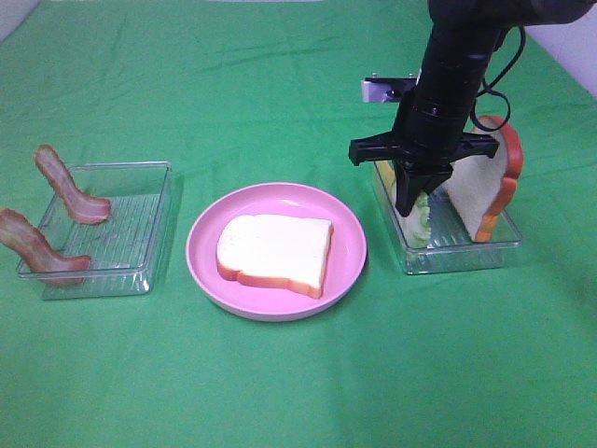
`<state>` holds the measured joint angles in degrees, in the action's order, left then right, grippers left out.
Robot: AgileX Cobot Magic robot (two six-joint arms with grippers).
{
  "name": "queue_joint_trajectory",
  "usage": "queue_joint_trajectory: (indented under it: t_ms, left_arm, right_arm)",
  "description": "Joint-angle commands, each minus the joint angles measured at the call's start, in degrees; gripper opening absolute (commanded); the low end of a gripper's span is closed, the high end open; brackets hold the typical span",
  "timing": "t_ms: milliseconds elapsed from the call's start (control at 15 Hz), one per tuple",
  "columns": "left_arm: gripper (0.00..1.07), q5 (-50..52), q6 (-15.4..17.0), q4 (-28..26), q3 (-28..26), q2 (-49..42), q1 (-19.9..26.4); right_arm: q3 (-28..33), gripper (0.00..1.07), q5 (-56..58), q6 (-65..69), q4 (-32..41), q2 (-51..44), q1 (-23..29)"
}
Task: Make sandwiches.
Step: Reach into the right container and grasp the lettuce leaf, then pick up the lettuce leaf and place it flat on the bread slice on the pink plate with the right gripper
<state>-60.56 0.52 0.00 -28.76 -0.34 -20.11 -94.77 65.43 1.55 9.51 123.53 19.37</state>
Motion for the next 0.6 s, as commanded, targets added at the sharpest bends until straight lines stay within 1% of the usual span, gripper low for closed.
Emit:
queue_joint_trajectory:
  t_ms: [67,133,333,467,533,600]
  left_arm:
    - [0.75,0.63,-0.11,0.0,0.17,-0.97,-0.06]
    - [0.75,0.63,-0.11,0.0,0.17,-0.97,-0.06]
    - [0.75,0.63,-0.11,0.0,0.17,-0.97,-0.06]
    - [0.75,0.63,-0.11,0.0,0.17,-0.97,-0.06]
    - [0.75,0.63,-0.11,0.0,0.17,-0.97,-0.06]
    - [0.75,0.63,-0.11,0.0,0.17,-0.97,-0.06]
  right_arm:
    - [-0.34,0.0,2.86,2.23,-1.49,-1.32,0.11]
    - [-0.34,0.0,2.86,2.23,-1.49,-1.32,0.11]
    - [-0.34,0.0,3.72,2.81,-2.29,-5.44,0.11]
    - [-0.34,0.0,4.87,2.81,-2.46,-10.71,0.11]
    - [-0.34,0.0,4.87,2.81,-2.46,-10.71,0.11]
    - [-0.34,0.0,5.21,2.81,-2.41,-13.81,0.11]
